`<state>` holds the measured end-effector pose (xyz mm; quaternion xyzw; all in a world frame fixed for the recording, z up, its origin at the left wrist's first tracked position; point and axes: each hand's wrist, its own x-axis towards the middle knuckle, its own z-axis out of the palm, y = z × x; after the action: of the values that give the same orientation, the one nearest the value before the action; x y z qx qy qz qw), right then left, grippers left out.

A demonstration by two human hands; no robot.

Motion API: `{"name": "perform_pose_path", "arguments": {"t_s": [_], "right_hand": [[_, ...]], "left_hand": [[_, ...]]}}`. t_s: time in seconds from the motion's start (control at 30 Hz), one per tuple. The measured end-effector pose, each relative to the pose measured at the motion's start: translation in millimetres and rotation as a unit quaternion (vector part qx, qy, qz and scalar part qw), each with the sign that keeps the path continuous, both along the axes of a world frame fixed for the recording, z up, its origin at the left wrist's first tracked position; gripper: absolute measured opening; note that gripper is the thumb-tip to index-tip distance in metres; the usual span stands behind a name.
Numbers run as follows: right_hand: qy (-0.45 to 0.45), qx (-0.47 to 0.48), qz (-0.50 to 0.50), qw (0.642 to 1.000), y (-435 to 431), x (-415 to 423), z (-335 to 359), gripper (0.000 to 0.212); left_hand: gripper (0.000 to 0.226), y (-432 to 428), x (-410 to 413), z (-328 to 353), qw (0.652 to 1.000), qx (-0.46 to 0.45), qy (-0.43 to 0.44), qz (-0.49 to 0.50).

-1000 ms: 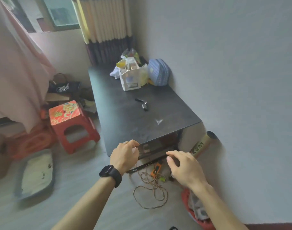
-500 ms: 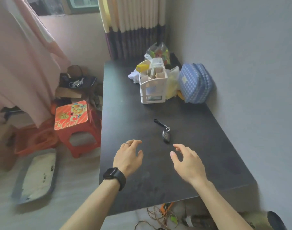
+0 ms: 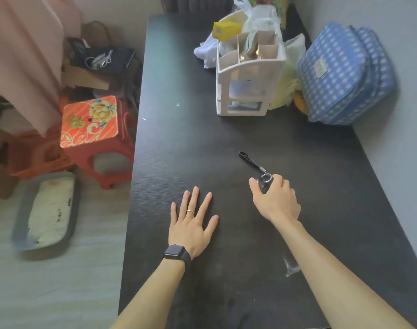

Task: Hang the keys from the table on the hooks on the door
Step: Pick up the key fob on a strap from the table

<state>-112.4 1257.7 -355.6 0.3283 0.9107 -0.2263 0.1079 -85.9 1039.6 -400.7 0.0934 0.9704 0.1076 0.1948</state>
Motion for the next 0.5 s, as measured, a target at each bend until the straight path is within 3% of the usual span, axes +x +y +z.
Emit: {"name": "perform_pose_path", "arguments": {"t_s": [0.13, 0.33, 0.43, 0.5], "right_hand": [[-0.011, 0.025, -0.01, 1.0, -6.0, -14.6, -17.1, 0.064], [-0.003, 0.105, 0.095, 0.99, -29.2, 5.9, -19.0, 0.042], [-0.013, 0.071, 0.116, 0.991, -37.2, 21.1, -11.0, 0.03], [-0.025, -0.009, 0.097, 0.995, -36.8, 29.5, 0.1, 0.023]], "left_hand": [[0.064, 0.8, -2.8, -4.2, 1.0, -0.01, 0.008, 0.003], [0.065, -1.7, -4.5, -5.4, 1.0, -0.012, -0.015, -0.005], [0.065, -3.6, -8.1, -2.0, 0.999, -0.004, -0.048, -0.011], [0.066, -4.3, -10.3, 2.8, 0.997, 0.009, -0.074, -0.016]]}}
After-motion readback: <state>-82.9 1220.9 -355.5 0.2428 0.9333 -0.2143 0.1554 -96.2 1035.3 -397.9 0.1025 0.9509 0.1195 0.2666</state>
